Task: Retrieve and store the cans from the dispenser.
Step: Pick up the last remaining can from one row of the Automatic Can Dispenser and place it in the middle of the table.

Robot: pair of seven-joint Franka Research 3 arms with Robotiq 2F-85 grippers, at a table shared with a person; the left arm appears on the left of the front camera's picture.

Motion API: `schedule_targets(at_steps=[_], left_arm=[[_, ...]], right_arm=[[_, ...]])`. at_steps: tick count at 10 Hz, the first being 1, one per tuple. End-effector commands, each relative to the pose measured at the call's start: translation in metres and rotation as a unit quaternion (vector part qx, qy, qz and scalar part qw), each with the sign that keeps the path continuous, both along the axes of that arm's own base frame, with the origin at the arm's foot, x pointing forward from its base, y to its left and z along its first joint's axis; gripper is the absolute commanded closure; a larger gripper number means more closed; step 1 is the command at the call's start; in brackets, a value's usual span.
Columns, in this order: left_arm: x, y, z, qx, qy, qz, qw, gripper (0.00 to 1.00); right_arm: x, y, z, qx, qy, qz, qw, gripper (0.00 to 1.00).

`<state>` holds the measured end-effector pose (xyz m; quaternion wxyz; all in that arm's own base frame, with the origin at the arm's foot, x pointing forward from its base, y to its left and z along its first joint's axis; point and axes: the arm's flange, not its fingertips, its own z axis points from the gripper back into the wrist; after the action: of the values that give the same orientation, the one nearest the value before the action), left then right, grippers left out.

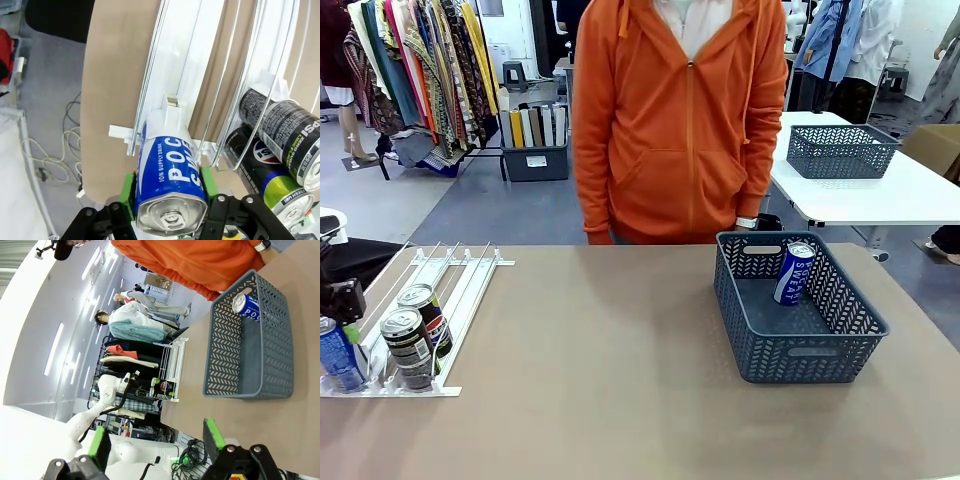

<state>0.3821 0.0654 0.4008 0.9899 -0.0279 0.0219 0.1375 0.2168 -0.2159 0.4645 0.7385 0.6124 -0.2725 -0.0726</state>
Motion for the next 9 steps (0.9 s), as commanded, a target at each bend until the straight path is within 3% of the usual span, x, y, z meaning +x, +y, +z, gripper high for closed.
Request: schedule_targets(at_steps=[1, 5, 8, 9], left_arm=[[0.003, 0.003, 0.000, 0.001, -0.002, -0.004, 1.000, 1.00], [-0.002, 0.001, 0.010, 0.001, -0.017, -0.011, 1.000, 1.00], [-0.034, -0.008, 0.085, 0.002, -0.109, -0.027, 0.994, 1.00], [-0.047, -0.011, 0.111, 0.010, -0.121, -0.018, 0.992, 1.00]], right_arm=[[0.003, 0.000, 0.004, 0.004, -0.017, -0.003, 1.000, 0.00], [0.003, 0.000, 0.004, 0.004, -0.017, -0.003, 1.000, 0.00], [0.003, 0.000, 0.004, 0.004, -0.017, -0.003, 1.000, 0.00], [0.003, 0.000, 0.004, 0.004, -0.017, -0.003, 1.000, 0.00]])
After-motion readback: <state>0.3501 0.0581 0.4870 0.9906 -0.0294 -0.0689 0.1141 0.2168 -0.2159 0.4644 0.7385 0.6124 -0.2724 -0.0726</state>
